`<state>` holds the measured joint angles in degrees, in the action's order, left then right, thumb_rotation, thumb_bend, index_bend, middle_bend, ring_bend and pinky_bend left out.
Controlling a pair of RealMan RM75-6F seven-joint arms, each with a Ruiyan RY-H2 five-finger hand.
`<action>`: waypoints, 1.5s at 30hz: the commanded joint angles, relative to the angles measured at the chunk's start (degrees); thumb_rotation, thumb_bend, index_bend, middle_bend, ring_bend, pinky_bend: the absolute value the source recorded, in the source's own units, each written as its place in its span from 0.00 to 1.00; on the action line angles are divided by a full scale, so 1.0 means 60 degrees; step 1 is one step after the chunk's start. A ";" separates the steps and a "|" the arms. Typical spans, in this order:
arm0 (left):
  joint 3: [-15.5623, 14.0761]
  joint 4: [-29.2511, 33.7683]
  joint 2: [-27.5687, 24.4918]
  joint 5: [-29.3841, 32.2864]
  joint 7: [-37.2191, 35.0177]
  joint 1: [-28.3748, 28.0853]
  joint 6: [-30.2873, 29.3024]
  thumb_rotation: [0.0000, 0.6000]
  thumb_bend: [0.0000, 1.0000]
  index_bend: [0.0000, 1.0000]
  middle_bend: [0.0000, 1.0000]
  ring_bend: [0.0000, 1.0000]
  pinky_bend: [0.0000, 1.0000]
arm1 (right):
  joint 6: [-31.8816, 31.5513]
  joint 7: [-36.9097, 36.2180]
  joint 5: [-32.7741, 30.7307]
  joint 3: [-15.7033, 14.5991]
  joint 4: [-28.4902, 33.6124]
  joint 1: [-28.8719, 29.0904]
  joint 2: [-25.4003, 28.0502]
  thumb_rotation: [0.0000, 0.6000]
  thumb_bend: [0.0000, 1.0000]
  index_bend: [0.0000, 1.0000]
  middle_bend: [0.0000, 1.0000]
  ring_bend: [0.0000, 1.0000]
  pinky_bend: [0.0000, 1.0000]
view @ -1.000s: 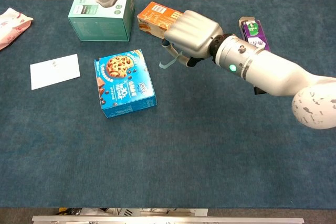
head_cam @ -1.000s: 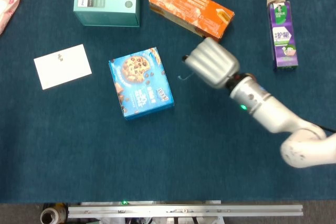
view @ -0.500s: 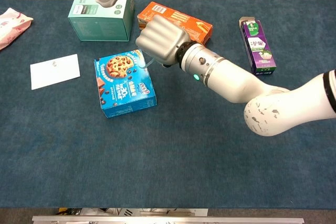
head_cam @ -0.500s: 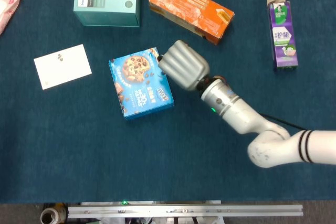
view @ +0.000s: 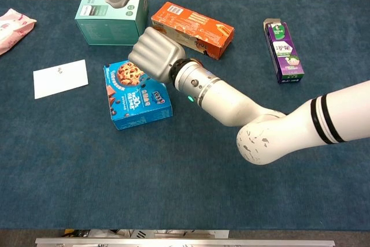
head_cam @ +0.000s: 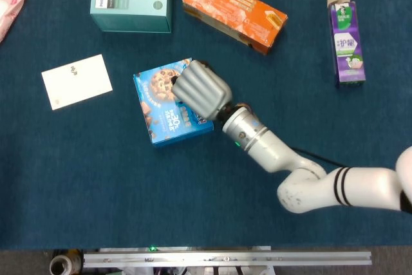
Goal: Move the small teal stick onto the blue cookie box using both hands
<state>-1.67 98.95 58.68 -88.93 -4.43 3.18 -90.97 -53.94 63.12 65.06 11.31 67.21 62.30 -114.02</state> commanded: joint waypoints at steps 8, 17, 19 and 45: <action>0.0019 -0.0048 -0.0012 0.0031 -0.0058 0.0029 -0.0002 1.00 0.34 0.14 0.15 0.14 0.08 | 0.0018 0.0004 -0.0212 0.0132 -0.0142 0.0117 -0.0311 1.00 0.38 0.55 1.00 1.00 1.00; 0.0045 -0.0087 0.0018 0.0035 -0.0070 0.0016 0.0026 1.00 0.34 0.14 0.15 0.14 0.08 | 0.0108 -0.0135 -0.0381 0.0138 0.0118 0.0091 -0.0208 1.00 0.38 0.47 1.00 1.00 1.00; 0.0051 -0.0099 0.0023 0.0028 -0.0080 0.0019 0.0017 1.00 0.34 0.14 0.15 0.14 0.08 | 0.0116 -0.0217 -0.0409 0.0132 0.0293 0.0062 -0.0138 1.00 0.38 0.47 1.00 1.00 1.00; 0.0193 -0.0084 -0.0114 -0.0011 -0.0012 -0.0228 0.0260 1.00 0.34 0.14 0.15 0.14 0.08 | -0.0680 -0.0307 -0.1519 0.0221 0.2240 -0.0591 0.1318 1.00 0.07 0.12 0.98 1.00 1.00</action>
<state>-0.58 98.43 58.08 -88.98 -4.52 1.89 -89.48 -56.78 61.36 57.23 12.23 78.56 59.79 -107.81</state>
